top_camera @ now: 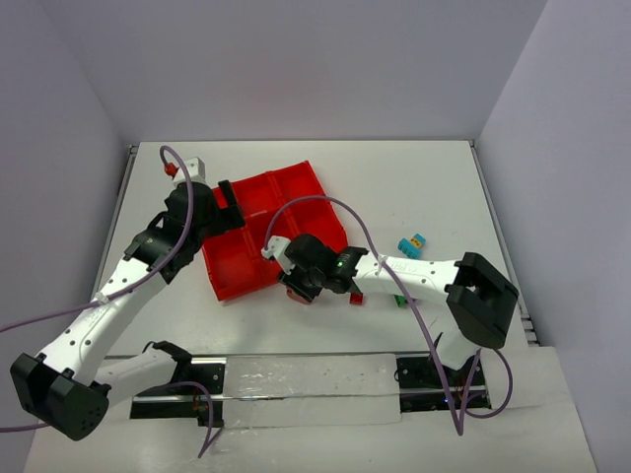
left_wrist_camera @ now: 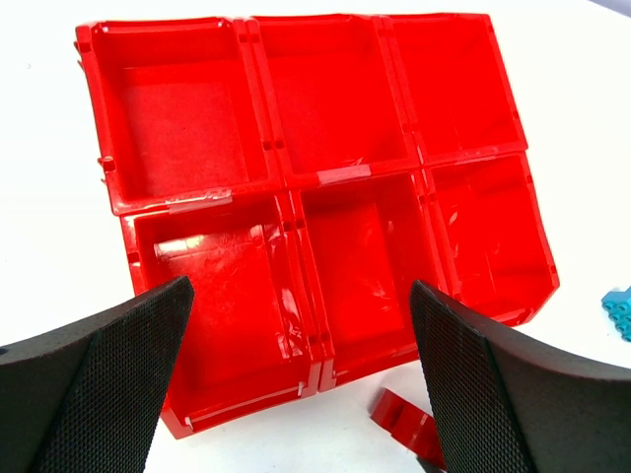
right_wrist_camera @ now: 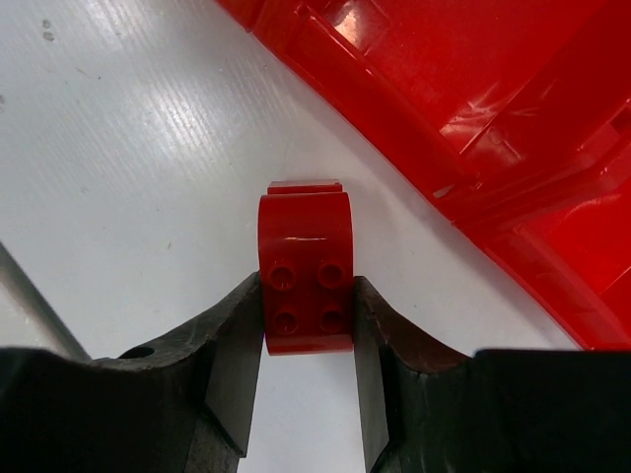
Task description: Sort the legos into containers by color
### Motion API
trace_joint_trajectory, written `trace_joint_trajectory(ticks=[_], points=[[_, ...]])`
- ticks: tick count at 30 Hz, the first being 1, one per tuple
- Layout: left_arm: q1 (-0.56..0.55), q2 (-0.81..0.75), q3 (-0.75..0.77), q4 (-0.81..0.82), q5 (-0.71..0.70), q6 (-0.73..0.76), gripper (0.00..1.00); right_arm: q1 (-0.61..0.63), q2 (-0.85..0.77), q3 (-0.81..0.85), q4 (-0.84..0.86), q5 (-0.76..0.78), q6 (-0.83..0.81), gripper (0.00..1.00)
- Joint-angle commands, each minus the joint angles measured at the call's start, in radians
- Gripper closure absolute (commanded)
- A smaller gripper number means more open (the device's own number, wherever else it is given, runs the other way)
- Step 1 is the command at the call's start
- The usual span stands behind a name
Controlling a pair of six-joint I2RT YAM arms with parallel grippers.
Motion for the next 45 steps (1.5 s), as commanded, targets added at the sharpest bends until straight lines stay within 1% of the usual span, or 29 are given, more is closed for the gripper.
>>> trace_joint_trajectory(ticks=[1, 4, 7, 8, 9, 11, 12, 14, 15, 17, 19, 20, 23, 25, 26, 29, 31, 36, 45], points=[[0.008, 0.019, 0.004, 0.032, 0.02, -0.014, 0.01, 0.013, -0.115, 0.036, -0.02, -0.024, 0.035, 0.98], [0.027, 0.024, 0.017, 0.027, 0.044, -0.016, 0.01, 0.01, -0.223, 0.025, -0.027, -0.055, 0.073, 1.0], [0.078, -0.002, 0.011, 0.045, 0.154, -0.015, 0.01, -0.02, -0.341, 0.011, -0.027, -0.097, 0.14, 1.0], [0.101, -0.016, 0.001, 0.07, 0.217, -0.011, 0.01, -0.051, -0.369, 0.006, -0.023, -0.127, 0.159, 1.0], [0.13, -0.032, -0.014, 0.111, 0.316, -0.004, 0.02, -0.103, -0.398, -0.006, -0.011, -0.206, 0.178, 1.0], [0.164, -0.074, -0.037, 0.179, 0.454, 0.005, 0.02, -0.18, -0.461, -0.027, 0.024, -0.321, 0.23, 1.0], [0.165, -0.075, -0.045, 0.208, 0.458, 0.005, 0.02, -0.215, -0.463, -0.038, 0.042, -0.372, 0.231, 1.0], [0.171, -0.107, -0.065, 0.293, 0.692, 0.008, 0.02, -0.322, -0.489, -0.056, 0.098, -0.541, 0.293, 1.0], [0.174, -0.111, -0.077, 0.315, 0.736, 0.011, 0.02, -0.358, -0.49, -0.058, 0.121, -0.609, 0.307, 1.0], [0.174, -0.12, -0.088, 0.38, 0.853, 0.016, 0.02, -0.398, -0.486, -0.056, 0.151, -0.697, 0.343, 1.0], [0.175, -0.12, -0.1, 0.404, 0.952, 0.02, 0.02, -0.424, -0.483, -0.059, 0.186, -0.784, 0.362, 1.0], [0.176, -0.121, -0.101, 0.417, 0.995, 0.02, 0.02, -0.435, -0.483, -0.059, 0.187, -0.785, 0.374, 1.0], [0.176, -0.115, -0.144, 0.493, 1.165, 0.018, 0.02, -0.486, -0.474, -0.063, 0.241, -0.899, 0.418, 1.0], [0.176, -0.105, -0.165, 0.517, 1.246, 0.018, 0.02, -0.51, -0.464, -0.065, 0.269, -0.959, 0.436, 1.0], [0.175, -0.099, -0.167, 0.527, 1.254, 0.013, 0.02, -0.518, -0.462, -0.065, 0.271, -0.976, 0.442, 1.0], [0.172, -0.079, -0.194, 0.584, 1.357, 0.011, 0.02, -0.524, -0.446, -0.043, 0.267, -1.01, 0.432, 1.0], [0.169, -0.071, -0.204, 0.602, 1.39, 0.01, 0.01, -0.526, -0.436, -0.036, 0.272, -1.029, 0.434, 1.0], [0.136, -0.073, -0.241, 0.751, 1.455, -0.074, 0.01, -0.526, -0.379, -0.002, 0.281, -1.074, 0.436, 1.0], [0.03, 0.024, -0.198, 0.699, 1.438, -0.032, 0.01, -0.525, -0.344, 0.019, 0.329, -1.097, 0.462, 1.0]])
